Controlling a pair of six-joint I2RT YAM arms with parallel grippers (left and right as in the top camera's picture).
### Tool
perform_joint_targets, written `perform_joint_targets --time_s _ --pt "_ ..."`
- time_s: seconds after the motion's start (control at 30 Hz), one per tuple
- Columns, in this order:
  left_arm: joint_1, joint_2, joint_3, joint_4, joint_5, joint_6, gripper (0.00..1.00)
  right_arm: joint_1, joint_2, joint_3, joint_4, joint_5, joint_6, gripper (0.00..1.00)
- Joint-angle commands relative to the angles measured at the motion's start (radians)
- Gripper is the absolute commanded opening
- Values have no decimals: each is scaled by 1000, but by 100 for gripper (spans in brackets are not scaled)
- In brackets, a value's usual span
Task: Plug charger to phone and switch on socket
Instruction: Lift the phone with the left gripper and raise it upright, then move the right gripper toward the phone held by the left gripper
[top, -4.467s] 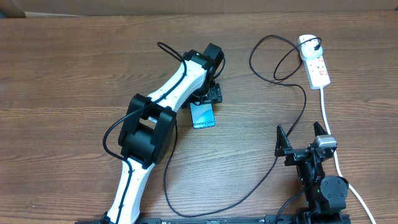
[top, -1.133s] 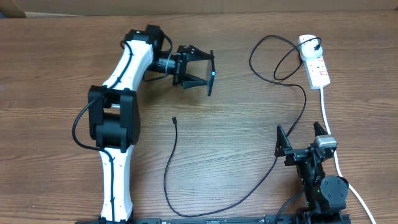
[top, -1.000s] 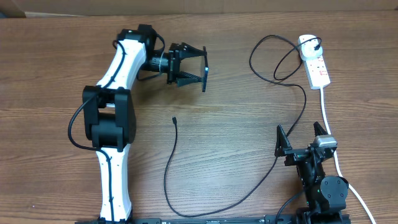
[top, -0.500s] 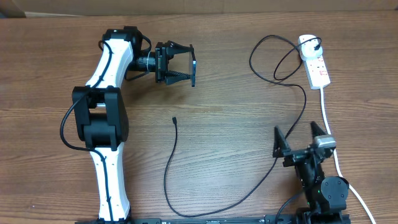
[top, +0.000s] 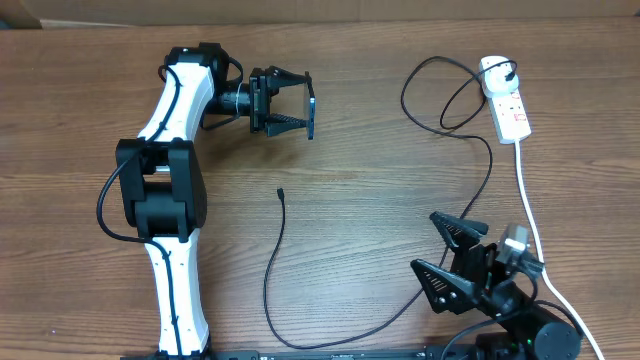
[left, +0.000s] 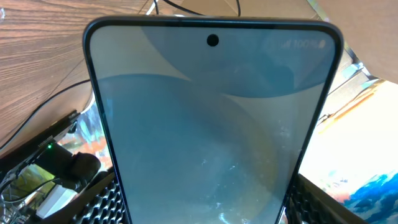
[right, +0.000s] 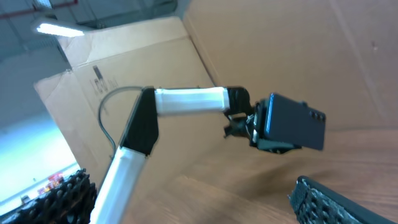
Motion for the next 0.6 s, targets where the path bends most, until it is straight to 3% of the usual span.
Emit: perform_joint_targets --time_s 0.0,0.1,0.13,0.2,0.4,0.5,0.57 --pt "2 0 28 -2 61 27 61 5 14 154 -98 45 -36 100" --pt "2 0 28 -2 61 26 60 5 107 359 -443 136 -240 100" --pt "2 0 28 -2 61 26 60 5 196 488 -650 205 -371 100" --pt "2 0 28 -2 61 26 60 5 324 636 -858 291 -507 100" --pt "2 0 28 -2 61 26 60 5 730 1011 -1308 502 -581 100" --pt "2 0 28 -2 61 26 60 5 925 1179 -1440 288 -581 100" --pt "2 0 28 -2 61 26 60 5 1043 1248 -1419 58 -581 100"
